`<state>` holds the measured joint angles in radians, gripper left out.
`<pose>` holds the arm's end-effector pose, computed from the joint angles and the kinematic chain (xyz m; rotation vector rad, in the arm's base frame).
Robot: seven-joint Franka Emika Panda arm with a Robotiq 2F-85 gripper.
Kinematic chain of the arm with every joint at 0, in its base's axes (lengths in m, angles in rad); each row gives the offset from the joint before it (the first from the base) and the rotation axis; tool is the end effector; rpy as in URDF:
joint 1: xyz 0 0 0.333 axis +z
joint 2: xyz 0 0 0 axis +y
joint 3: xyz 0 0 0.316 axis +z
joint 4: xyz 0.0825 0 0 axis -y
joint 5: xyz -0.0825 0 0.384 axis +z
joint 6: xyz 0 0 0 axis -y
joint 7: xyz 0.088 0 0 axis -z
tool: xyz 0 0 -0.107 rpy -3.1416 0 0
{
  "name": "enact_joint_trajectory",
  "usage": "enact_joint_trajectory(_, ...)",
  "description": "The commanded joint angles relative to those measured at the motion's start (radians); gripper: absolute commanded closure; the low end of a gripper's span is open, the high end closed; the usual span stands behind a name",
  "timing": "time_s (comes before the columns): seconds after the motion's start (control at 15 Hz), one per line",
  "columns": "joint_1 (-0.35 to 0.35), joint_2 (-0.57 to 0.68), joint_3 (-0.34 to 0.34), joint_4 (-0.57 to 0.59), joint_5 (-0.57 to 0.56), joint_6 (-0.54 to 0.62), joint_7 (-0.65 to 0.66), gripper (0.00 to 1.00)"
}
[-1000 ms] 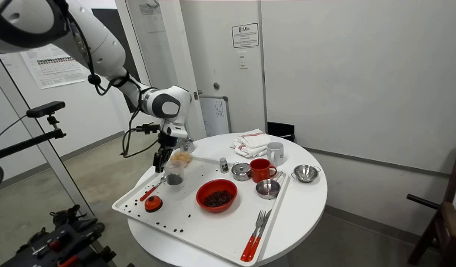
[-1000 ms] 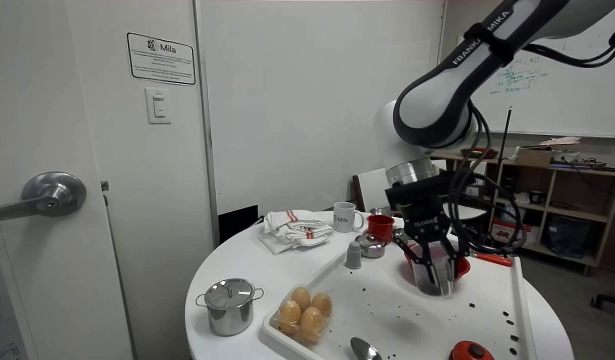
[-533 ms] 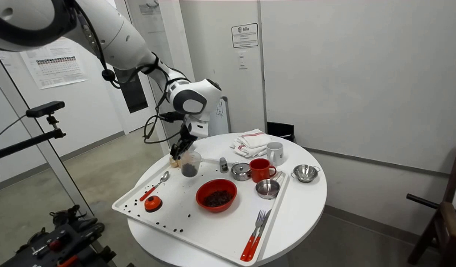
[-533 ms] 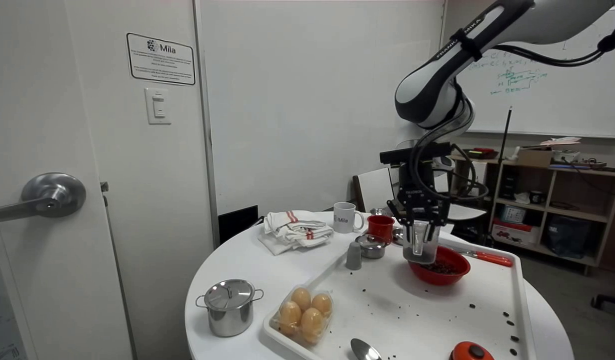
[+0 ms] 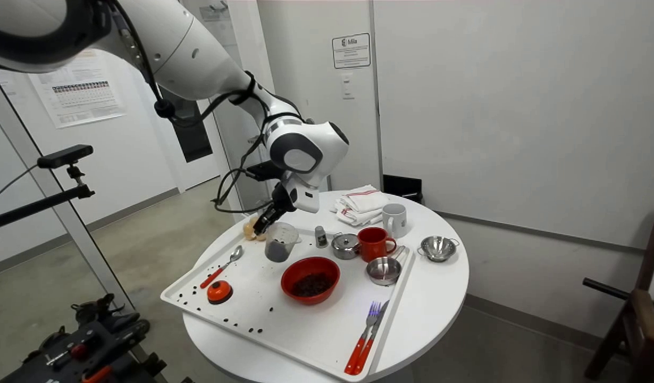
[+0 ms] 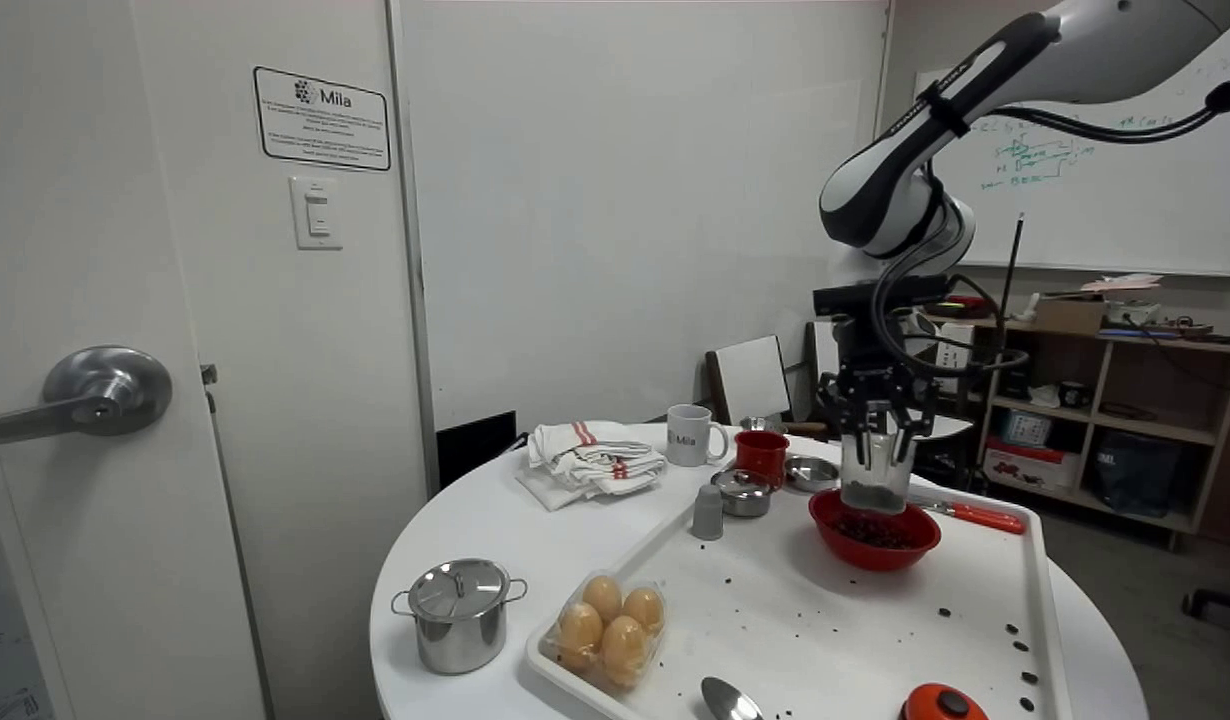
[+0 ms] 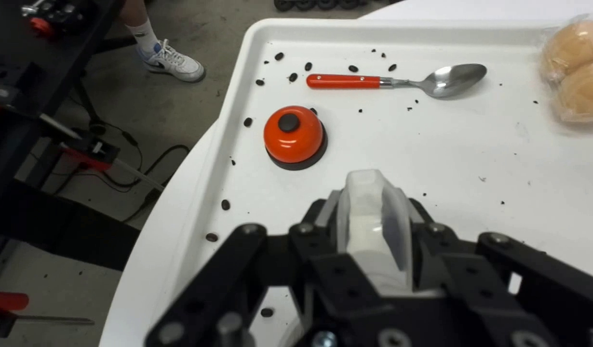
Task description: Pour some contents from the clear jar into the orange bowl
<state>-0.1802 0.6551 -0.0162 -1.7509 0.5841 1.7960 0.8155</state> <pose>0.5956 -0.0705 0.1749 -2.1033 1.6447 1.0022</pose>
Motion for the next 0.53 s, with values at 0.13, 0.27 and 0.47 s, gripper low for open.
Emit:
enact_joint_trajectory(0.13,0.019,0.005,-0.052,-0.011,0.02,-0.034,-0.061,0.74)
enact_joint_trajectory(0.27,0.019,0.005,-0.056,-0.019,0.023,-0.033,-0.064,0.87)
enact_joint_trajectory(0.47,0.014,0.044,-0.043,0.0,0.165,0.044,0.014,0.87)
